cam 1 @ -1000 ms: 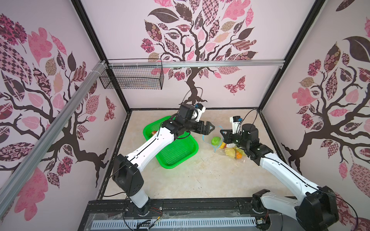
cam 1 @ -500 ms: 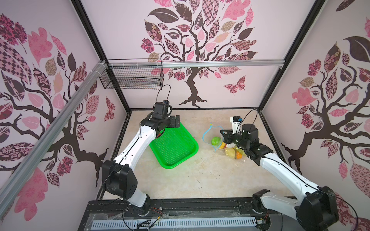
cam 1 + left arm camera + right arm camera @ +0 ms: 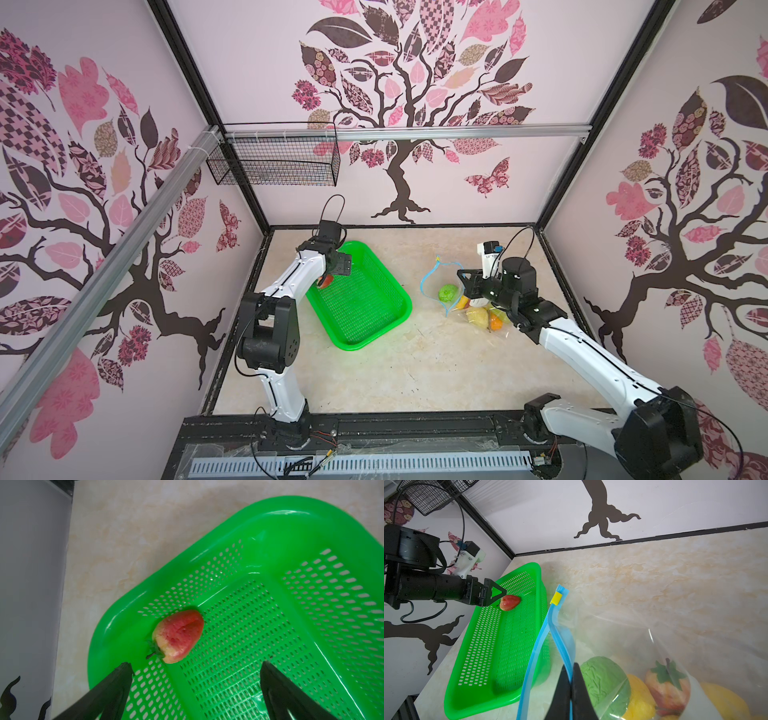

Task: Place the food in the zip-top bag and seal the zipper
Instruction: 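Move the left gripper back into the basket and close on the red fruit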

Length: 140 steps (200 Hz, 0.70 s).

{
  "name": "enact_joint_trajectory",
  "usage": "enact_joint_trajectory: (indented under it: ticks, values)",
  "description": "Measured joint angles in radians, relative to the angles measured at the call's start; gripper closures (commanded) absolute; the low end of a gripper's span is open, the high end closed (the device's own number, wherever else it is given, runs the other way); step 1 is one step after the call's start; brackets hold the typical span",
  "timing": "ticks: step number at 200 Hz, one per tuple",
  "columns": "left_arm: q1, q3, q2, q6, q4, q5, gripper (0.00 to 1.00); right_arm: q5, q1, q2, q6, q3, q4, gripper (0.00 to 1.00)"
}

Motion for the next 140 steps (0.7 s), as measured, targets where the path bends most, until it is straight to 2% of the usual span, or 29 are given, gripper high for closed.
enact_joint_trajectory:
  ticks: [84, 140]
  values:
    - [0.017, -0.002, 0.151, 0.001, 0.043, 0.025, 0.01, 0.007, 0.000, 0.001, -0.001, 0.000, -0.001, 1.00]
    - [0.023, -0.002, 0.163, -0.011, 0.042, 0.041, 0.01, 0.013, 0.000, 0.001, -0.004, 0.000, -0.004, 1.00]
